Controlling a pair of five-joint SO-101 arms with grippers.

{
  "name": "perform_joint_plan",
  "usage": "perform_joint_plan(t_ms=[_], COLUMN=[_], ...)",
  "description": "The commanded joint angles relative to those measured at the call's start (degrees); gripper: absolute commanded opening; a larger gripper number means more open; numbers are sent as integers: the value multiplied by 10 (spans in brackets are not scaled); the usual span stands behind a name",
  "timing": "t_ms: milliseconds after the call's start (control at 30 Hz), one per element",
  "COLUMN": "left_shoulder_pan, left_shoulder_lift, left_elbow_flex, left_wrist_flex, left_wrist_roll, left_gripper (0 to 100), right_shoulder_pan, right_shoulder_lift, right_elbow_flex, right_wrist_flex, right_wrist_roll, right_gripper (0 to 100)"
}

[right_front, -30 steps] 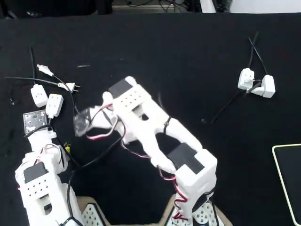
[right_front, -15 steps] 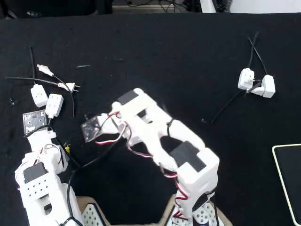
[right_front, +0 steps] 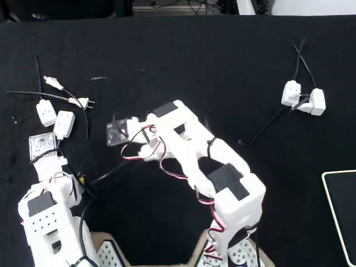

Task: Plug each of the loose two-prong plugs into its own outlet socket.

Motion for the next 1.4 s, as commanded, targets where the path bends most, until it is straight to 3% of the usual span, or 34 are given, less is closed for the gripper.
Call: perform_joint_plan(t_ms=[0, 167, 300, 400, 667, 900, 1367], left_shoulder_pan=[-3, -2, 0, 0, 0, 1, 1], left_shoulder_lift=[-8, -8, -8, -8, -8, -8, -8], left_elbow_flex=[-29, -27, -25, -24, -24, -23, -15], left_wrist_flex=[4, 2, 1, 1, 0, 0, -8], left_wrist_roll=[-2, -2, -2, -2, -2, -1, -1], left_gripper=[245, 245, 245, 245, 245, 245, 245], right_shoulder_pan=[25, 130, 260, 316, 347, 463, 505], right_shoulder_lift=[-61, -102, -90, -76, -29, 34, 173], right_elbow_flex=[-36, -96, -117, -113, -105, -193, -357], right_wrist_flex=[4, 101, 122, 95, 4, 9, 9], right_wrist_roll=[-144, -409, -522, -527, -529, -527, -531], right_gripper=[10, 11, 11, 11, 11, 11, 11])
